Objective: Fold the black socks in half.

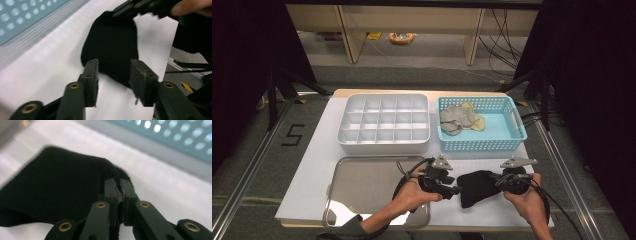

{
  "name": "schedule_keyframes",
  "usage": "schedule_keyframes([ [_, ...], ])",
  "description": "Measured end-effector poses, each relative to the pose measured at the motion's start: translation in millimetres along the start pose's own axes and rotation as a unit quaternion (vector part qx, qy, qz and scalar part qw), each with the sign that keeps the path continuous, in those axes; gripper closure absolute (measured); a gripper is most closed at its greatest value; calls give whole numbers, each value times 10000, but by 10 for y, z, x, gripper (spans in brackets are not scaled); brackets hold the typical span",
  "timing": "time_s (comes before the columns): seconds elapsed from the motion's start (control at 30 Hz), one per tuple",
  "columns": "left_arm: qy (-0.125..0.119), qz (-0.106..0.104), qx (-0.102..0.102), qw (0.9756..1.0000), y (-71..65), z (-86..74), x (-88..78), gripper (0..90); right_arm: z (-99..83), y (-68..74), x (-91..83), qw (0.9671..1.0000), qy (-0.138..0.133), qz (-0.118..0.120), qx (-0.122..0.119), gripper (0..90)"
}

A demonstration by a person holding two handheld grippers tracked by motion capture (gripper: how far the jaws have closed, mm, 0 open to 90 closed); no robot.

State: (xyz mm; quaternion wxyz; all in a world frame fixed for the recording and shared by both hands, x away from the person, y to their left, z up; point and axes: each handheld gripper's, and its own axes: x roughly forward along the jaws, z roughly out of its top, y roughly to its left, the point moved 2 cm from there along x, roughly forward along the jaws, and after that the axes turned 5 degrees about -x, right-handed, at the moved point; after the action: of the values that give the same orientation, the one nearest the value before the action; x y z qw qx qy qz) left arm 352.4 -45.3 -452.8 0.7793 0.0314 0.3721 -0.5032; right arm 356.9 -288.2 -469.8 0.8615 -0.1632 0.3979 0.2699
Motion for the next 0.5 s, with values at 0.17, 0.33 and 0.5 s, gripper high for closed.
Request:
schedule_keyframes([
  [0.17,-32,-256,-47,9997,-100,58,138,687,-9,22,-3,9999,36,73,135,803],
  [0.33,196,-196,181,9995,-117,28,342,752,45,29,-142,9992,-263,-166,244,686],
  [0.5,511,-8,234,9984,-96,-129,567,777,136,134,-264,9980,-636,-32,-19,717],
])
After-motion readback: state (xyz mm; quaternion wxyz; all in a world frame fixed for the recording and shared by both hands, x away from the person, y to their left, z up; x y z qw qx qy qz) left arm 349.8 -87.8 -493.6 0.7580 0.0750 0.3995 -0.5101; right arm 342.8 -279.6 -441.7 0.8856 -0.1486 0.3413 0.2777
